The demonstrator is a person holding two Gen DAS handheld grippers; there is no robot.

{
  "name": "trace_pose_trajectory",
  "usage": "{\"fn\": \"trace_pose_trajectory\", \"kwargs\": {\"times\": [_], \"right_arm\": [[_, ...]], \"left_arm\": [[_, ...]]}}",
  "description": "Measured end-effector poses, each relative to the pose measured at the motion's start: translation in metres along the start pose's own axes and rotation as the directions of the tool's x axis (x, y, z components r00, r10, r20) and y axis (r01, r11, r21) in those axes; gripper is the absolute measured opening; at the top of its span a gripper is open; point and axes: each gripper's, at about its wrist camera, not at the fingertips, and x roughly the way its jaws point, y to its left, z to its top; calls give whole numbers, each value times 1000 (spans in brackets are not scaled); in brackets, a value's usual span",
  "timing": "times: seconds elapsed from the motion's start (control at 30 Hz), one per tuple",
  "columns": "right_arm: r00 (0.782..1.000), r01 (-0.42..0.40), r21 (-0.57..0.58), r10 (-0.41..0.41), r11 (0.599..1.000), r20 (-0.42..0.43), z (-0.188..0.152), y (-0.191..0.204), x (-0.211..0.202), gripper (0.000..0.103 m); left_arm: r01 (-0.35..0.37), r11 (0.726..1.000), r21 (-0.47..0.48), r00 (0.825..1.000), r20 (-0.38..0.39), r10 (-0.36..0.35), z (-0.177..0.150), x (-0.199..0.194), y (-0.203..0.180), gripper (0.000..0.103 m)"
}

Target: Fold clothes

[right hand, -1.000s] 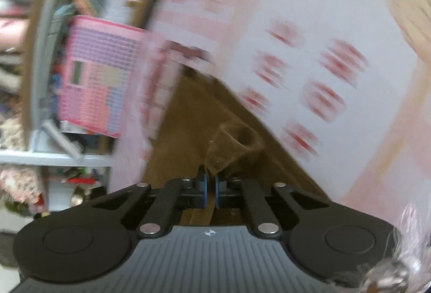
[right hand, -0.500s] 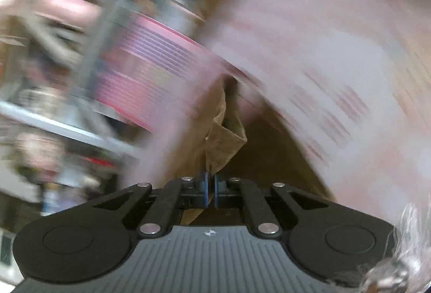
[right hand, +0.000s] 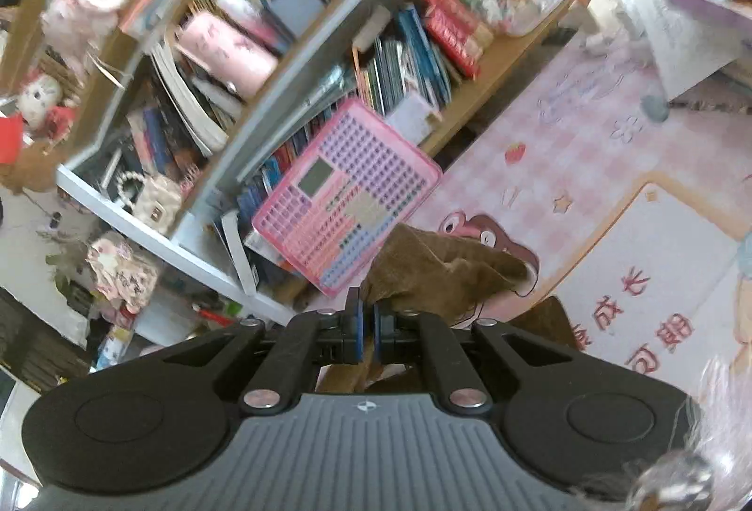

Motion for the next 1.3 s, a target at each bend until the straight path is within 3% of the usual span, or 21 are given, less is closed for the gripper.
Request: {"fn": "trace_pose_trajectory", "kwargs": {"times": [0.1, 0.2, 0.27, 0.3, 0.4, 0.47, 0.57, 0.67, 0.8, 0.93, 0.97, 1.0, 1.07, 1.1, 1.23, 1.27, 1.3], "right_arm": [[986, 123, 76, -114, 989, -123, -33, -35, 8, 4], [918, 321, 106, -282, 941, -278, -78, -76, 27, 4], [878, 401, 139, -337, 905, -340, -95, -95, 36, 4], [868, 419, 150, -346, 896, -356, -99, -99, 38, 4], [861, 427, 142, -353, 893, -367, -97, -98, 42, 7], [859, 427, 110, -364, 898, -359, -92, -91, 42, 16], [866, 432, 60, -395, 900, -306, -85, -86, 33, 33], [852, 459, -38, -452, 888, -263, -84, -84, 34, 34], [828, 469, -233, -515, 852, -219, -86, -78, 47, 34], [824, 442, -356, -529, 823, -202, -92, -73, 61, 32], [824, 437, -364, -528, 823, -205, -92, -73, 64, 27], [823, 435, -370, -529, 821, -207, -93, -74, 68, 25], [823, 433, -390, -533, 812, -197, -94, -75, 72, 19], [827, 427, -407, -531, 807, -185, -93, -75, 74, 19], [836, 407, -452, -523, 794, -166, -87, -74, 85, 17], [839, 401, -453, -518, 796, -167, -84, -74, 89, 17], [843, 391, -453, -509, 801, -172, -82, -74, 93, 17]], "left_arm": [[-69, 997, -35, 997, -27, 68, -8, 0, 26, 4], [-193, 975, -106, 979, -84, 184, -27, 12, 64, 4], [-234, 963, -134, 970, -95, 222, -35, 15, 77, 4], [-240, 961, -140, 969, -94, 228, -36, 15, 80, 5], [-248, 958, -143, 967, -91, 237, -35, 12, 75, 10], [-246, 957, -151, 968, -88, 235, -34, 6, 73, 14], [-223, 959, -177, 974, -76, 212, -37, -6, 77, 32], [-263, 946, -191, 965, -77, 253, -39, -2, 80, 59], [-266, 943, -198, 964, -64, 258, -41, 1, 80, 64], [-259, 942, -212, 965, -26, 260, -37, 12, 77, 59], [-260, 940, -220, 965, -11, 264, -36, 16, 76, 57], [-260, 937, -235, 964, -7, 265, -37, 18, 75, 36], [-258, 929, -266, 963, 1, 268, -39, 23, 73, 18], [-218, 949, -228, 972, 32, 231, -41, 15, 61, 13], [-23, 995, -98, 991, 126, 35, -44, -19, 19, 8], [-9, 996, -90, 990, 138, 22, -43, -28, 19, 8], [-49, 995, -91, 987, 150, 62, -40, -35, 26, 8]]}}
